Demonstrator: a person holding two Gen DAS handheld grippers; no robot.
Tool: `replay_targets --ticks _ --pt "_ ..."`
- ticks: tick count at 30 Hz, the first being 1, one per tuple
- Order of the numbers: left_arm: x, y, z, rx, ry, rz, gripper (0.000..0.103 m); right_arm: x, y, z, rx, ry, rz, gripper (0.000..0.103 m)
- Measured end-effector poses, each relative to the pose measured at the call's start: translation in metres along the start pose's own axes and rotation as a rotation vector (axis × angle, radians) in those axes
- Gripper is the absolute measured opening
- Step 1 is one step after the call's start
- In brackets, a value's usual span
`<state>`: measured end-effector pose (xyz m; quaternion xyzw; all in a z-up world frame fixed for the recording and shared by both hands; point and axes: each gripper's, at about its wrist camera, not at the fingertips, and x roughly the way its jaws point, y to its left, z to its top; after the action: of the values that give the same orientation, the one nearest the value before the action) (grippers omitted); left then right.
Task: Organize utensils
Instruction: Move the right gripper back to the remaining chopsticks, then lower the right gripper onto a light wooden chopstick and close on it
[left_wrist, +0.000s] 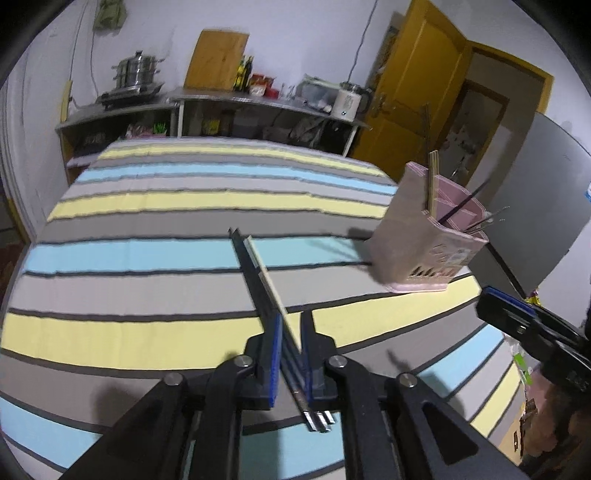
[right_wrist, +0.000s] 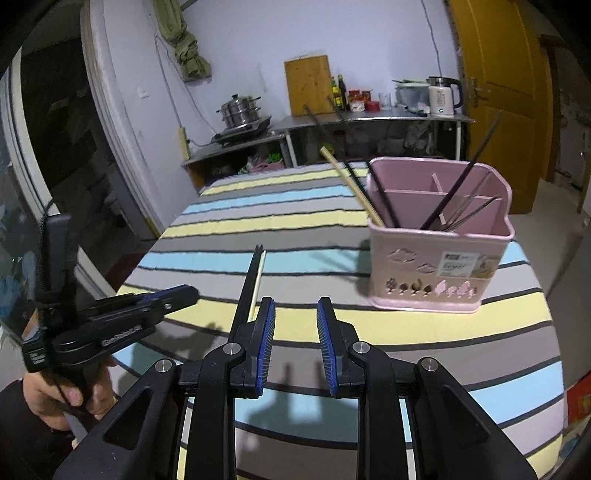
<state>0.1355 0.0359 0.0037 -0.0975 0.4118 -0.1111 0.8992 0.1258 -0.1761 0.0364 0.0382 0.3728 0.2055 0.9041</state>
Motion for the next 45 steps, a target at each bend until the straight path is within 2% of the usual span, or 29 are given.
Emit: replay_targets --ticks 3,15,22,28,31,32,34,45 --pt "0.02 0.01 0.0 -0.024 0.029 0.022 0.021 0.011 0.001 -0.002 0.0 0.024 0.009 0.024" --pt "0.08 0.023 0.002 -0.058 0.091 0.08 0.022 0.039 -0.003 -0.004 0.0 0.078 0.023 0.024" --pt "0.081 0.021 -0.002 -0.024 0.049 0.125 0.025 0.048 -0.003 -0.004 0.006 0.09 0.027 0.024" --pt "0.077 0.019 -0.007 0.002 0.051 0.163 0.025 0.049 0.0 -0.005 0.004 0.092 0.032 0.024" --pt "0.075 0.018 -0.009 0.018 0.059 0.179 0.024 0.05 -0.001 -0.005 0.006 0.093 0.033 0.024" --pt "0.074 0.018 -0.009 0.021 0.062 0.187 0.02 0.051 -0.001 -0.005 0.005 0.095 0.034 0.024" --pt "0.072 0.023 -0.009 0.011 0.068 0.196 0.011 0.055 0.0 -0.004 0.003 0.099 0.037 0.024" --pt "0.049 0.069 -0.013 -0.088 0.064 0.224 0.008 0.112 0.02 0.006 -0.007 0.159 0.099 0.024"
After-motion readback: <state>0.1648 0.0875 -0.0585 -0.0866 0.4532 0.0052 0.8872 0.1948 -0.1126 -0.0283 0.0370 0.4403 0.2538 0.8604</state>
